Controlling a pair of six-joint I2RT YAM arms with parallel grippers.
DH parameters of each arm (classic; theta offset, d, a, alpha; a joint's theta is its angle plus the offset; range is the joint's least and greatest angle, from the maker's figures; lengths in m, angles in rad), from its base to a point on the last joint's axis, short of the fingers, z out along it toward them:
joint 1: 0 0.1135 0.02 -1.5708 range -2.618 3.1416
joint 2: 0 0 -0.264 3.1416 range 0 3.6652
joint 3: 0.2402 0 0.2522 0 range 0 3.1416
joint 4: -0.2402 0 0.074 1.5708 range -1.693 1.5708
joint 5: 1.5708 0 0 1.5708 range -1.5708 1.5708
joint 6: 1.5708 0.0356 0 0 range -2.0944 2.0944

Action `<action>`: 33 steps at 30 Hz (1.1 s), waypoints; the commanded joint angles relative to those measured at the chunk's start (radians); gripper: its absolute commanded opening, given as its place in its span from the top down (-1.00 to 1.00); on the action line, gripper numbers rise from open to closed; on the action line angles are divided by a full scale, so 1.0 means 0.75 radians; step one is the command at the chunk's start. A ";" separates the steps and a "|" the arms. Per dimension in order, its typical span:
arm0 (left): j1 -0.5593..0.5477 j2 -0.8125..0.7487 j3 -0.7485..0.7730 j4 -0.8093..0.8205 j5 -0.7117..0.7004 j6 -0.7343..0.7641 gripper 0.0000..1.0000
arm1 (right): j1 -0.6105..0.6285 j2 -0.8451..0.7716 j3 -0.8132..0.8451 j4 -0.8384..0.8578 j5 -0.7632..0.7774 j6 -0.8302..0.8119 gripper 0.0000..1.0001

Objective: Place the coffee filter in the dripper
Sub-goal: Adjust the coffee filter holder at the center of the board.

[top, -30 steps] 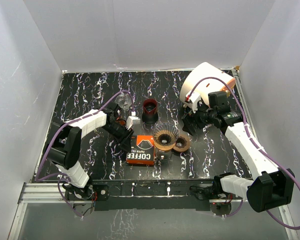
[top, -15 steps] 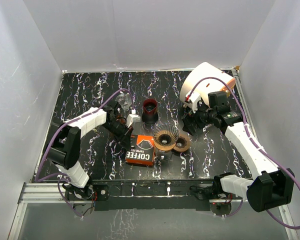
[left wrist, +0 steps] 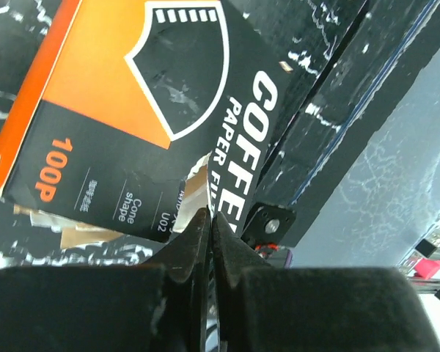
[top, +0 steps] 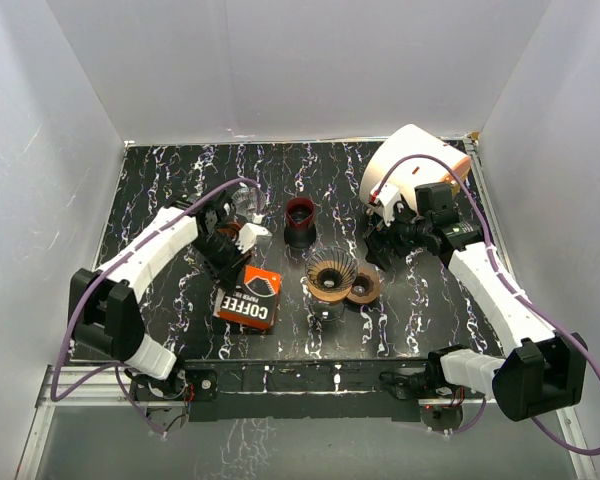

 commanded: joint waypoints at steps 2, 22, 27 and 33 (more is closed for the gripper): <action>-0.007 -0.128 0.113 -0.268 -0.209 0.056 1.00 | -0.007 -0.012 0.042 0.052 0.019 -0.014 -0.92; -0.007 -0.212 0.163 -0.335 -1.241 0.010 1.00 | -0.007 -0.054 0.037 0.047 0.028 -0.021 -0.95; -0.007 -0.087 0.203 -0.282 -1.404 -0.005 1.00 | -0.007 -0.073 0.031 0.043 0.026 -0.022 -0.96; -0.005 0.099 0.280 -0.214 -1.459 -0.051 1.00 | -0.007 -0.087 0.028 0.039 0.029 -0.025 -0.96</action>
